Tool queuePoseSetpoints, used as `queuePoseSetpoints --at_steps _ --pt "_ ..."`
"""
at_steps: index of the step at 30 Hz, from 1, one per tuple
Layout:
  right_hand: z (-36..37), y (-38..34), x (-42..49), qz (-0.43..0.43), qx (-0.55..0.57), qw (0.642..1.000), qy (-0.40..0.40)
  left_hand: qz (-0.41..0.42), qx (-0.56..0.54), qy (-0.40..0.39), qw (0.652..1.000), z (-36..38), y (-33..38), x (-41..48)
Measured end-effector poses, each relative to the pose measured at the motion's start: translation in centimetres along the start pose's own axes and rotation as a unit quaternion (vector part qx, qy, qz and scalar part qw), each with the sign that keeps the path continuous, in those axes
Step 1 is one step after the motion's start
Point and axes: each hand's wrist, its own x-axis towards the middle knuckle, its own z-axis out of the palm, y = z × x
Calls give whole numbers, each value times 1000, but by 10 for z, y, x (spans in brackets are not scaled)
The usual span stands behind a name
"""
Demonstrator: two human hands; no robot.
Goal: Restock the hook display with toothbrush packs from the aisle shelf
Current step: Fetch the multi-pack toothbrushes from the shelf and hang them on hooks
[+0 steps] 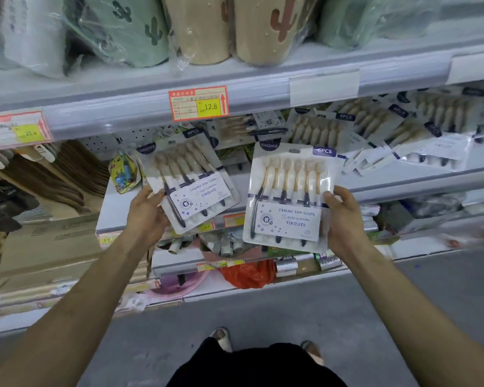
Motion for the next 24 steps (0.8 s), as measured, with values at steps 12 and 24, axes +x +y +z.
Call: queuePoseSetpoints --at_steps 12,24 --pt "-57 6 -24 -51 19 992 114 49 158 -140 976 78 2 -7" --pt "-310 -51 -33 -77 19 963 256 23 166 -264 950 343 -108 -93"
